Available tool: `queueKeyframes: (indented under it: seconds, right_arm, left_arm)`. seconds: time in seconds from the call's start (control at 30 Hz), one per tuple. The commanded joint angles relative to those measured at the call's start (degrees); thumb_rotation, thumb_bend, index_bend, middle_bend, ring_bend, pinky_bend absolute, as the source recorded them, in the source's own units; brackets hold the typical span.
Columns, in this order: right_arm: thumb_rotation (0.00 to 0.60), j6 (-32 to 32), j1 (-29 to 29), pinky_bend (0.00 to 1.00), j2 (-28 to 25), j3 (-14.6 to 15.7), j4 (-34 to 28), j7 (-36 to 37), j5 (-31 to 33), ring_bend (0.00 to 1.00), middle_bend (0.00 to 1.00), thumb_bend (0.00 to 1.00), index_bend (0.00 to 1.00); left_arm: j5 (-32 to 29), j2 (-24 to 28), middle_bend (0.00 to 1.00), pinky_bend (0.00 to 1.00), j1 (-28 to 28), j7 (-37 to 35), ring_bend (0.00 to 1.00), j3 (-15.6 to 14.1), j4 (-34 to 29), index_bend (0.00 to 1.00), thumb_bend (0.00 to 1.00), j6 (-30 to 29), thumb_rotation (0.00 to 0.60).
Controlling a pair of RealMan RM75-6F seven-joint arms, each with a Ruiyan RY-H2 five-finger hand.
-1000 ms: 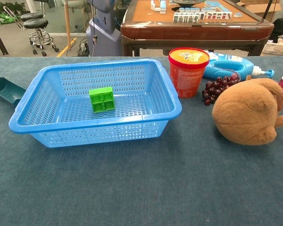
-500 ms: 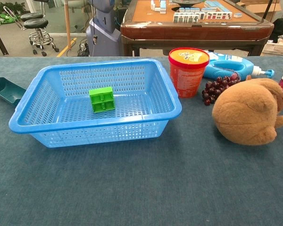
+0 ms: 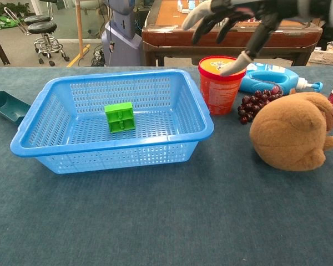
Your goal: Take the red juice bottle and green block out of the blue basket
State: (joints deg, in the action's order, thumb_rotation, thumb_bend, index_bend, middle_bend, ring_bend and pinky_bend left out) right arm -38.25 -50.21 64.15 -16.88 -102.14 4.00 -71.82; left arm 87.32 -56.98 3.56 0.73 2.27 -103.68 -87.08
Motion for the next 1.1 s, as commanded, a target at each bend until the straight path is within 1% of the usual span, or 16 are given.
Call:
queueKeyframes:
  seconds: [0.03,0.23,0.33,0.57,0.87,1.1]
  right_arm:
    - [0.6,2.55,-5.38,0.2,6.08,-0.29,3.6,-5.01,5.64,0.12,0.22,0.13,0.14]
    - [0.6,3.37,-11.84,0.21,13.84,0.0,8.86,-10.69,12.73,0.12,0.22,0.13,0.14]
    - [0.6,3.77,-15.38,0.22,18.16,0.54,12.8,-13.62,16.42,0.12,0.22,0.13,0.14]
    - [0.6,3.45,-22.14,0.22,26.41,1.85,22.15,-19.82,24.86,0.12,0.22,0.13,0.14]
    - [0.6,3.46,-27.64,0.23,33.58,2.63,31.88,-23.9,34.15,0.12,0.22,0.13,0.14]
    - [0.6,4.03,-30.17,0.24,36.53,3.75,36.58,-26.6,38.51,0.12,0.22,0.16,0.15]
  left_arm:
    - [0.04,0.16,0.0,0.19,-0.02,0.1,0.0,0.04,-0.15,0.0,0.28,-0.14,0.6]
    - [-0.43,0.39,0.0,0.19,0.0,-0.36,0.0,0.13,0.07,0.0,0.28,0.07,0.6]
    - [-0.43,0.47,0.0,0.19,0.0,-0.56,0.0,0.02,0.36,0.0,0.28,0.22,0.6]
    - [-0.89,0.38,0.0,0.19,-0.44,-1.81,0.0,-0.1,1.41,0.0,0.28,-0.06,0.6]
    - [-1.4,0.27,0.0,0.19,-1.2,-3.07,0.0,-0.38,2.81,0.0,0.28,-0.48,0.6]
    - [-1.27,0.3,0.0,0.19,-1.39,-3.35,0.0,-0.28,3.06,0.0,0.28,-0.87,0.6]
